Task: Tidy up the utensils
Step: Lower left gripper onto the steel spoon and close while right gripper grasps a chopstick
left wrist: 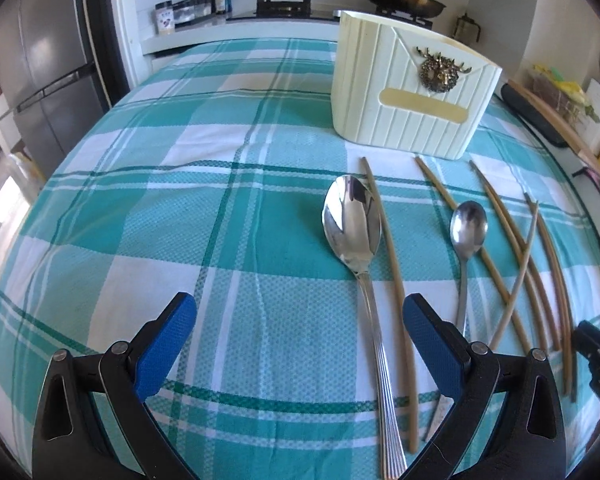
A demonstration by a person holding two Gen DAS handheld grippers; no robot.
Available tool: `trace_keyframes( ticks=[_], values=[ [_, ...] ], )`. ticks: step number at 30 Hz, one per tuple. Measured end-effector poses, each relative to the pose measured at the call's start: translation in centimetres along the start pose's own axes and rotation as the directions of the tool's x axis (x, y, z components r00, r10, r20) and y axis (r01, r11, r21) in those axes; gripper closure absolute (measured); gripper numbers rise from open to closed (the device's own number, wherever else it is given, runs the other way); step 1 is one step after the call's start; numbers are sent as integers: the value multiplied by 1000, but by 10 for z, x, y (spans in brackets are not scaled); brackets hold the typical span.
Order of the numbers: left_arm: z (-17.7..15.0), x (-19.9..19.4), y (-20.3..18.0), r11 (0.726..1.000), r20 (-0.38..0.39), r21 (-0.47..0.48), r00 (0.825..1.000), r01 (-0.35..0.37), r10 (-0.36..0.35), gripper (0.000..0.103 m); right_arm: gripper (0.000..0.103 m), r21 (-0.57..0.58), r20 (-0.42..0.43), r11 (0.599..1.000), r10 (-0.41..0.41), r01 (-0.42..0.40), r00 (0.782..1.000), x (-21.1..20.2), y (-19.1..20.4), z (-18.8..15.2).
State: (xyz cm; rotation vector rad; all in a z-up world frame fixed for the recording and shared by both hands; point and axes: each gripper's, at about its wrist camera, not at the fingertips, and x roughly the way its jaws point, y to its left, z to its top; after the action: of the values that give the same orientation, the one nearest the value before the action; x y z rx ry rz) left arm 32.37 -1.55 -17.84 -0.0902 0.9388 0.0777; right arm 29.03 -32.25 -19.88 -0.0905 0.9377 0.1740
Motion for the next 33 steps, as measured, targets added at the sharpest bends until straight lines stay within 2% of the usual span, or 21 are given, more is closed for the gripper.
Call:
trace_keyframes(
  ticks=[6,9,13,15,20,23,26,28,30,32,33],
  values=[
    [-1,13,-7,998,-8,36,999,-49,49,0,85,-39,12,998,-55,55,998,7,1,8],
    [-7,20,-12,992,-20,85,995,-91,93,0,88,-40,28,997,-70,71,997,11,-1,14],
    [-9,19,-8,988,8,111,994,-105,105,2,95,-9,38,995,-102,103,994,17,-10,22],
    [-9,17,-2,990,8,106,996,-90,90,11,95,24,34,992,-124,123,992,17,-20,24],
    [-9,16,15,994,-2,92,999,-52,53,22,95,80,5,977,-199,198,980,12,-48,20],
    [-8,16,24,994,-17,100,999,-37,39,22,95,101,-24,968,-228,229,973,8,-63,15],
    [-4,19,25,991,-46,134,999,-3,9,19,94,113,-42,972,-200,204,979,5,-74,13],
    [1,22,19,983,-66,185,998,0,13,14,92,96,-51,979,-174,179,983,6,-76,15],
    [3,24,11,974,-71,228,997,1,16,11,74,96,-61,987,-121,127,991,8,-80,20],
    [5,26,4,968,-74,249,997,-5,24,9,64,85,-84,993,-77,85,993,13,-79,27],
    [6,27,2,968,-76,249,997,-7,26,9,64,57,-96,995,-74,79,993,16,-77,31]
  ],
)
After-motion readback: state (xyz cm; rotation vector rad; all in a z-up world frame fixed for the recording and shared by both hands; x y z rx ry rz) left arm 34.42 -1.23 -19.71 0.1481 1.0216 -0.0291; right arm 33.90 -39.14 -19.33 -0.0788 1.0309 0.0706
